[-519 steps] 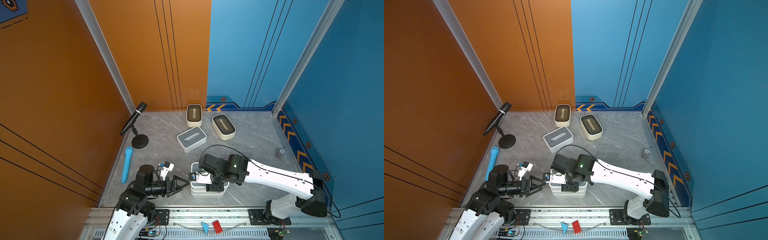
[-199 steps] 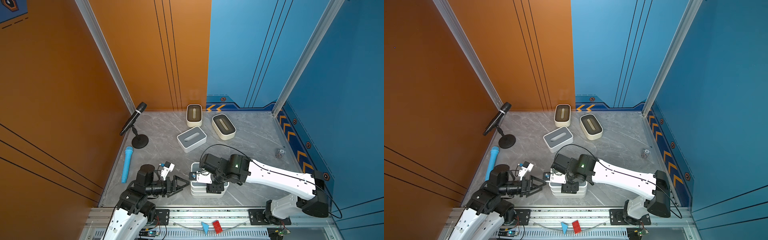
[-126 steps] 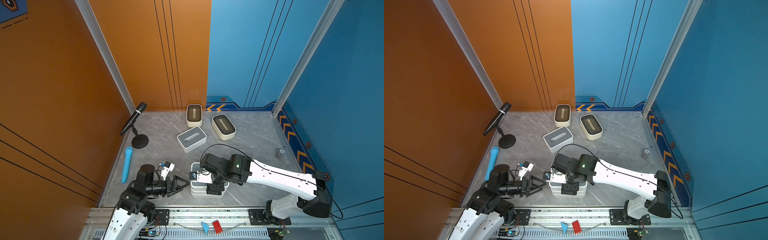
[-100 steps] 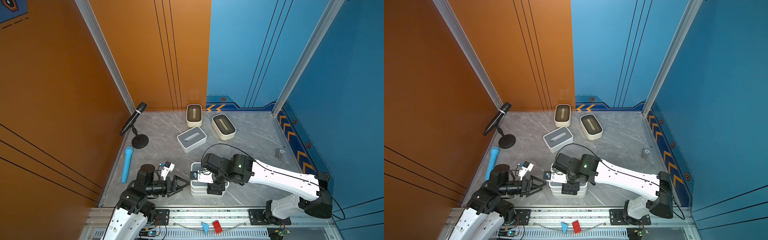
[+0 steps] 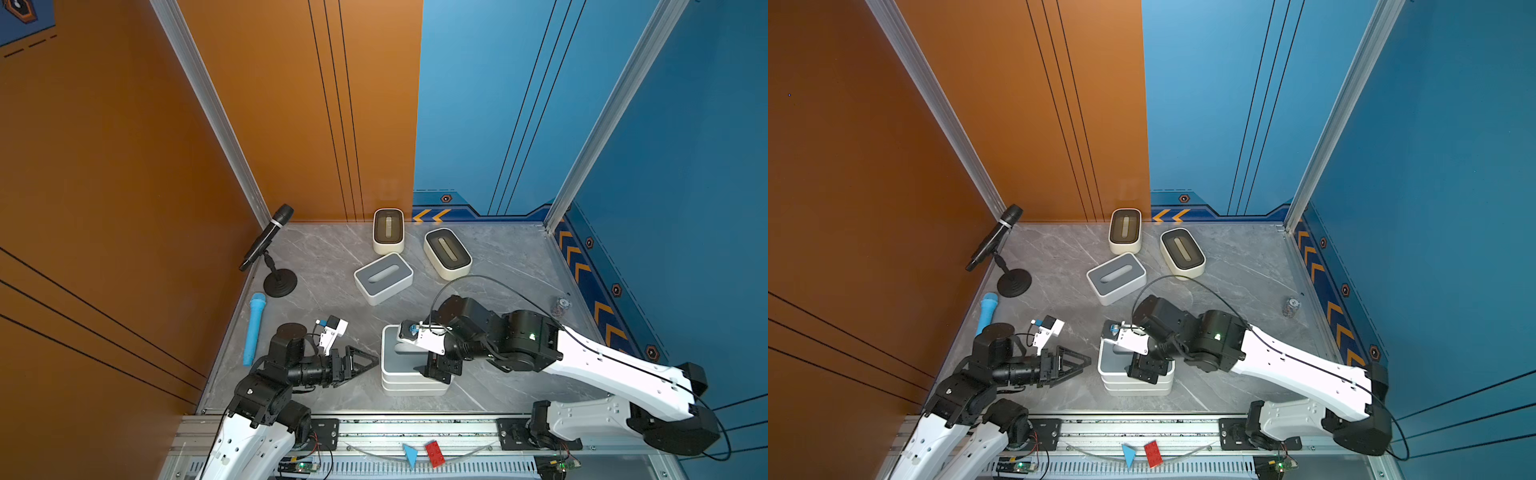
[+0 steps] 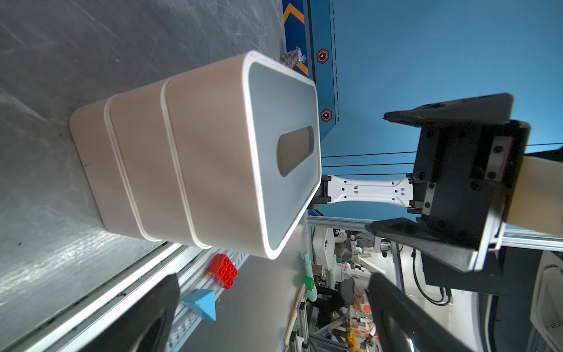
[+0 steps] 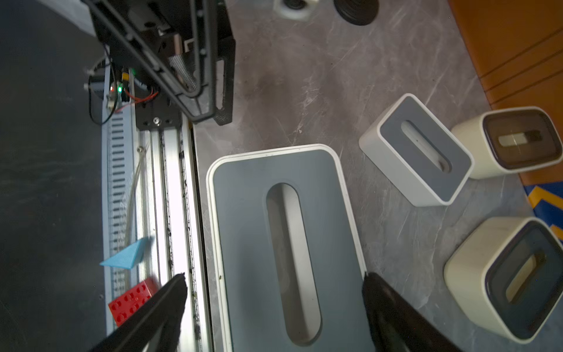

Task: Stack the tissue boxes
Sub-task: Place the tissue box at the tissue box, then pick up the tissue box from the center of the board.

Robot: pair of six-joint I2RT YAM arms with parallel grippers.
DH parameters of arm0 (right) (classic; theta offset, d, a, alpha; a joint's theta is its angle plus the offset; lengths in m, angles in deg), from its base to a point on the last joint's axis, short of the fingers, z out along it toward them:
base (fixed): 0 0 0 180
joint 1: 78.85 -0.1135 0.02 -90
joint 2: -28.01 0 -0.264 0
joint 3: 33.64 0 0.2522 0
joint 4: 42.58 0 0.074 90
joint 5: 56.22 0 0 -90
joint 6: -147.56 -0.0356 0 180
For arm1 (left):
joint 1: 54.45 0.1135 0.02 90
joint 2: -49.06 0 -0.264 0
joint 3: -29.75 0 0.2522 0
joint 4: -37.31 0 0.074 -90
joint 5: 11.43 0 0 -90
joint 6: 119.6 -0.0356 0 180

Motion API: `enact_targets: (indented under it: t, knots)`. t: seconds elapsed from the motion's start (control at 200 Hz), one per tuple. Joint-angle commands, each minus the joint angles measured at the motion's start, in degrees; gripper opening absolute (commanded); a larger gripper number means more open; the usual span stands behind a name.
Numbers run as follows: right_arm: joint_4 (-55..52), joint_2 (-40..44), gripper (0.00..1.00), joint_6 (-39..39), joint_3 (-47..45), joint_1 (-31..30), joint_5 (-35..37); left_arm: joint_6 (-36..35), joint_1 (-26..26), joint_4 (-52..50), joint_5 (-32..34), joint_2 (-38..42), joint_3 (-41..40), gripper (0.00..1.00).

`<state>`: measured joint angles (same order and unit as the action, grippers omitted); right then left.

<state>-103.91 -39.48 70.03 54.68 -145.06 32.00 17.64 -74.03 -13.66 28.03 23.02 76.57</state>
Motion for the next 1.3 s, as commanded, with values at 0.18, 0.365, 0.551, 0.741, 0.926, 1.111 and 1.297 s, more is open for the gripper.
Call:
enact_targets:
  t: [0.18,0.365,0.551,0.741,0.926,1.111,1.297]
  knots:
    - [16.38,11.82,1.00,-30.27,-11.33,21.80,-2.06,-25.17,1.78,-16.10,17.09,-15.99,28.27,0.98]
    - [15.38,9.51,1.00,-40.99,-13.18,36.18,-13.26,-36.51,2.87,-20.13,30.70,-31.38,41.32,0.92]
    - [18.70,2.68,1.00,-46.45,-14.96,41.56,-18.59,-46.60,1.87,-18.78,38.15,-47.72,48.88,0.73]
    - [27.46,-6.43,1.00,-54.48,-16.31,42.28,-17.48,-61.05,1.36,-7.36,38.29,-59.24,49.57,0.72]
    - [30.98,-14.75,1.00,-56.66,-13.04,39.12,-12.99,-74.40,0.95,-4.20,31.84,-72.13,54.56,0.67]
    - [31.99,-21.21,1.00,-58.18,-9.74,38.20,-11.66,-78.24,0.77,-4.21,30.10,-81.63,60.69,0.67]
    - [33.52,-26.84,1.00,-61.14,-7.34,38.19,-13.82,-80.33,-0.60,-4.29,31.34,-86.46,62.56,0.66]
